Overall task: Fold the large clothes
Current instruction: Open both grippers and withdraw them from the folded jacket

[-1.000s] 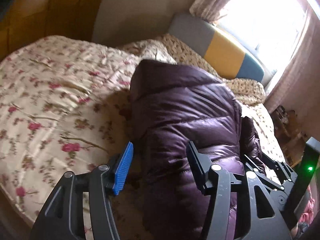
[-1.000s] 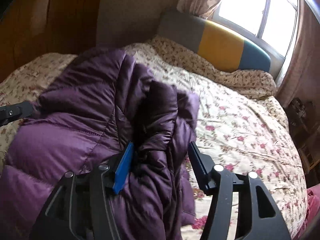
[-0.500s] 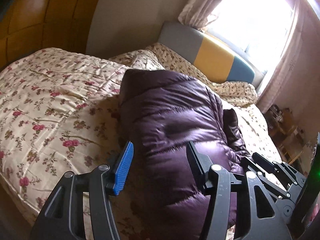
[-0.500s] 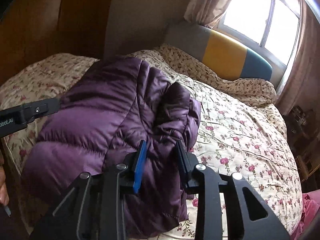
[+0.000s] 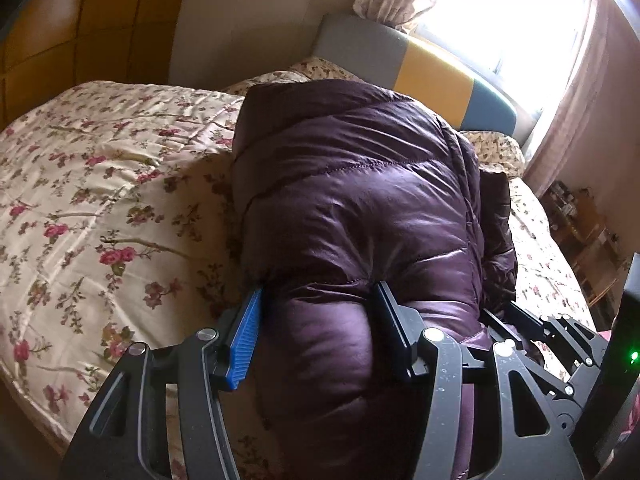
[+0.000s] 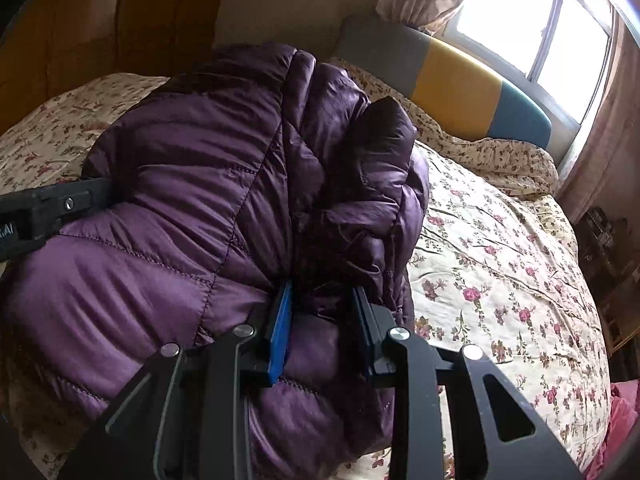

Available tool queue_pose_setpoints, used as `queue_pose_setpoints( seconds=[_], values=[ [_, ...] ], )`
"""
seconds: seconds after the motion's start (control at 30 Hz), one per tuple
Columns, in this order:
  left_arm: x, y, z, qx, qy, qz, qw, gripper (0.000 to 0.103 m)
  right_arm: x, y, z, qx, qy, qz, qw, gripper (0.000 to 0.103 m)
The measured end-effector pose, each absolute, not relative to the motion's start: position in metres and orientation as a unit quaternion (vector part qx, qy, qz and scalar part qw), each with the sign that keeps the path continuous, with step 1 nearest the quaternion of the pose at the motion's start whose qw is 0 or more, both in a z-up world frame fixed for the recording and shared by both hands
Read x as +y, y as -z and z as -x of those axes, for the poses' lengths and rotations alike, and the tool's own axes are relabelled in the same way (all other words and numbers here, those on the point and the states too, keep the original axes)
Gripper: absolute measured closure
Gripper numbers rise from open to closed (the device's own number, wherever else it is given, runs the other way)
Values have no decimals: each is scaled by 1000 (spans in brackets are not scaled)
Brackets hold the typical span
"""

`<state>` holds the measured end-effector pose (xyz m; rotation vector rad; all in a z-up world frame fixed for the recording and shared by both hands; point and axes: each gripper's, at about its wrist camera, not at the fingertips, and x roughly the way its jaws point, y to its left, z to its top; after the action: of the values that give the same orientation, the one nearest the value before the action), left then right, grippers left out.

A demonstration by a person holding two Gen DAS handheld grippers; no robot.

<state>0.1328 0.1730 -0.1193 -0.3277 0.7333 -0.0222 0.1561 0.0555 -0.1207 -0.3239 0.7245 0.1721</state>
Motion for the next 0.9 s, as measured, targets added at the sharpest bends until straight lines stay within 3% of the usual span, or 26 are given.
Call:
queue_pose_setpoints(
  seconds=[0.17,0.27,0.9],
  values=[
    [169,99,-118,345,-26,143,927,33,47,105,-152,353,-88,135,922,71],
    [166,86,-107,333,-48,120,934,33,43,92,-146,345,-90,122,927,64],
    [155,53,-69,308,-98,79,943,33,45,65,-124,328,-72,107,936,48]
  ],
)
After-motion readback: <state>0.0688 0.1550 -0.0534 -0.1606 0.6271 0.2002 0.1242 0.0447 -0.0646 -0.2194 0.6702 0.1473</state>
